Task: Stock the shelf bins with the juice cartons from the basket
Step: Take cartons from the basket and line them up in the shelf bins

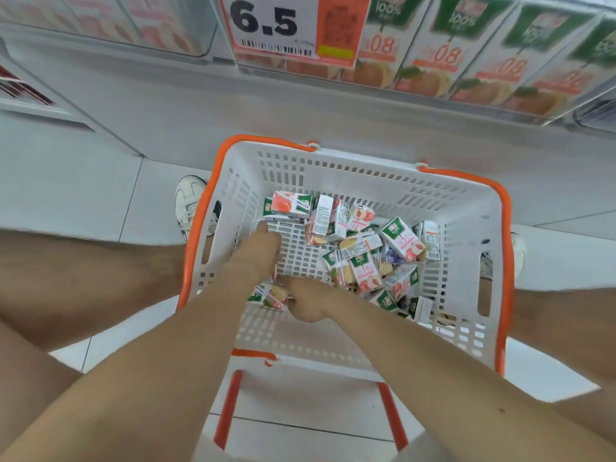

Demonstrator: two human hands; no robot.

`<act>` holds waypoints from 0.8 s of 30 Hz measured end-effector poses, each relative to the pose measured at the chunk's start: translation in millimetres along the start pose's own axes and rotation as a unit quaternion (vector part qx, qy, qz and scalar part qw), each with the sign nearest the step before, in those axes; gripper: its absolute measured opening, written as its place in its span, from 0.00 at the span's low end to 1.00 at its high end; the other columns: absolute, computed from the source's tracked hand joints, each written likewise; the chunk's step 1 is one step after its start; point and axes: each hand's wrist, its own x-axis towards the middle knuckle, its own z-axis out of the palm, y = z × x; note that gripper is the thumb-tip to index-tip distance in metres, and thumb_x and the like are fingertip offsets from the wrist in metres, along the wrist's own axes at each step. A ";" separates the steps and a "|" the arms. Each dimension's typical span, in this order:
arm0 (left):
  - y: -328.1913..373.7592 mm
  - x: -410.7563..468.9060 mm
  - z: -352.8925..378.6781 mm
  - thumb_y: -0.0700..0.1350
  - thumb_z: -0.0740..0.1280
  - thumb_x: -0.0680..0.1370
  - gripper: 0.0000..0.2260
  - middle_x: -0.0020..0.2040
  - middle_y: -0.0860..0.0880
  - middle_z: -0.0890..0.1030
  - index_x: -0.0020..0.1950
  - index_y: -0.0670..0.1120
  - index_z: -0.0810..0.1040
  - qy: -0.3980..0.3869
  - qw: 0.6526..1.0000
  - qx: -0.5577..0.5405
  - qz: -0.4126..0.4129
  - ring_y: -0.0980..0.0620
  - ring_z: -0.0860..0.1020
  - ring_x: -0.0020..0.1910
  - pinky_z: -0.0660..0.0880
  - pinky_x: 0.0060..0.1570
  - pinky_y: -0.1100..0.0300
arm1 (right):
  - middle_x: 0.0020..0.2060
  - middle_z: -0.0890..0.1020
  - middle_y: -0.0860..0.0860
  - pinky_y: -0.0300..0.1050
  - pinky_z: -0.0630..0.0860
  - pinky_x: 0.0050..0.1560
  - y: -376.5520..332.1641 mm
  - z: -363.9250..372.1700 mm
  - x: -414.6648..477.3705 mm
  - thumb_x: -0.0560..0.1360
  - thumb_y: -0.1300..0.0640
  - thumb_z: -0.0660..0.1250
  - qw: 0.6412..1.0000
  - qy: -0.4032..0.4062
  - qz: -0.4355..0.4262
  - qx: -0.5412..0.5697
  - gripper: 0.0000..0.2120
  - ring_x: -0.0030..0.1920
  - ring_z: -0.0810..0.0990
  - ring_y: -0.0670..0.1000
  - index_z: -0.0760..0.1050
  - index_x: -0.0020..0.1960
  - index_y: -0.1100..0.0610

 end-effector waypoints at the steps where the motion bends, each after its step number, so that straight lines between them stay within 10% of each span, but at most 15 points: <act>1: -2.0 0.2 -0.3 0.38 0.68 0.81 0.05 0.66 0.41 0.71 0.54 0.43 0.81 0.004 1.000 -0.023 0.004 0.40 0.81 0.50 0.77 0.52 0.52 | 0.81 0.65 0.57 0.49 0.71 0.68 -1.5 1.0 1.7 0.84 0.63 0.59 1.000 0.003 -0.004 0.019 0.33 0.76 0.70 0.61 0.52 0.86 0.54; 4: -5.2 -1.1 -4.4 0.34 0.73 0.76 0.13 0.65 0.44 0.70 0.57 0.46 0.78 0.008 0.996 -0.081 0.026 0.45 0.77 0.47 0.76 0.51 0.55 | 0.82 0.61 0.57 0.50 0.67 0.72 -4.6 1.0 6.2 0.85 0.60 0.61 0.999 0.023 -0.007 0.048 0.32 0.79 0.63 0.61 0.52 0.86 0.54; 9: -6.6 1.2 -36.4 0.37 0.72 0.79 0.28 0.75 0.43 0.68 0.78 0.46 0.70 -0.021 0.998 -0.052 0.033 0.42 0.75 0.70 0.74 0.65 0.55 | 0.68 0.67 0.61 0.56 0.68 0.66 -9.8 7.5 15.3 0.84 0.44 0.64 0.999 0.039 0.019 0.010 0.25 0.71 0.63 0.63 0.67 0.75 0.57; 17: -2.4 -14.4 -74.1 0.35 0.71 0.76 0.25 0.68 0.44 0.76 0.71 0.51 0.75 -0.003 0.997 -0.055 0.045 0.42 0.80 0.59 0.79 0.51 0.53 | 0.64 0.77 0.60 0.49 0.75 0.48 -17.7 9.7 14.6 0.81 0.59 0.69 0.982 0.147 0.062 0.100 0.21 0.60 0.79 0.59 0.68 0.71 0.63; 24: 21.5 -43.3 -111.4 0.43 0.76 0.75 0.25 0.69 0.49 0.76 0.72 0.49 0.78 0.008 0.987 -0.144 0.077 0.47 0.75 0.68 0.75 0.66 0.52 | 0.59 0.77 0.57 0.52 0.84 0.59 9.9 -43.8 -41.0 0.80 0.64 0.70 0.884 0.125 0.074 0.445 0.13 0.58 0.82 0.56 0.74 0.63 0.65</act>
